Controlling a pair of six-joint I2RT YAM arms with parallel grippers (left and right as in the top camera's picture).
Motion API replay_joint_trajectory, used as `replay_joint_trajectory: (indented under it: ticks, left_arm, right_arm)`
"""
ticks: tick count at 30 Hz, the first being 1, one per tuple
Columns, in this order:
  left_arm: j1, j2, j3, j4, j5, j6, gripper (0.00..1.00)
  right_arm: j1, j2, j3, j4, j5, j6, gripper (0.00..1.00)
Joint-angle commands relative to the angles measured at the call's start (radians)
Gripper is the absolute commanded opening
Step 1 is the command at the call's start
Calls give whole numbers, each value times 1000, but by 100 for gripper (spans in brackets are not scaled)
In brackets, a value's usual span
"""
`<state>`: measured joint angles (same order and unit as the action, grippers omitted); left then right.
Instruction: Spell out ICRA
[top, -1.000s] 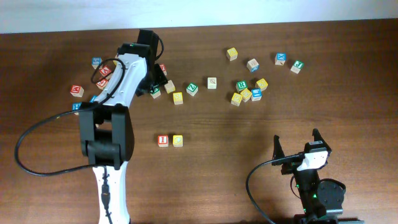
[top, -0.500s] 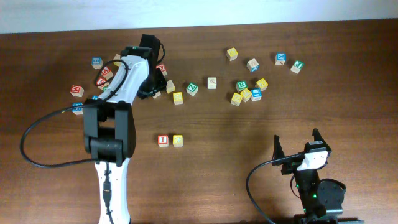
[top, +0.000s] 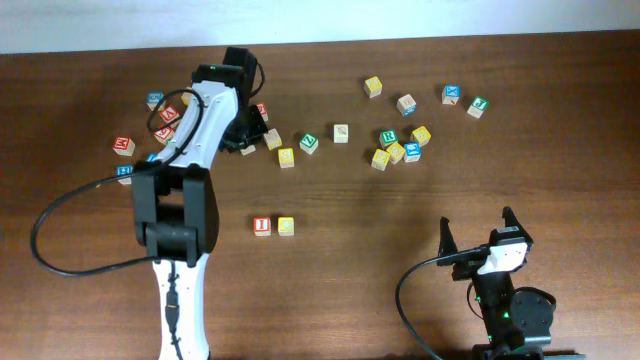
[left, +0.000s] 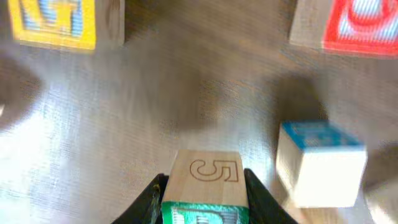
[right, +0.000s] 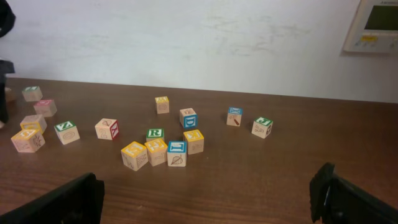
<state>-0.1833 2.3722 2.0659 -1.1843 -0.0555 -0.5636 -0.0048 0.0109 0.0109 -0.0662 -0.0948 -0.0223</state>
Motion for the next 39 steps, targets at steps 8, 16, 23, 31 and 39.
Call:
replay_joint_trajectory:
  ticks: [8,16,23,31,39]
  left_arm:
    - [-265,-154,-32,-268,142,90,29]
    - [-259,-155,-88,-161,33,87,37]
    - [-46,-153,-87,-47,33,114,54]
    - [-60,-144,-85,47,68,114,14]
    - [93,-291,-50,6,48,113,99]
  right_arm:
    - [8,-7,-5,-5,1,11,98]
    - [8,-7,-5,-5,1,12,98]
    - [8,-7,-5,-5,1,12,98]
    - [8,-7,-5,-5,1,12,98]
    - [8,-7,-5,-5,1,11,98]
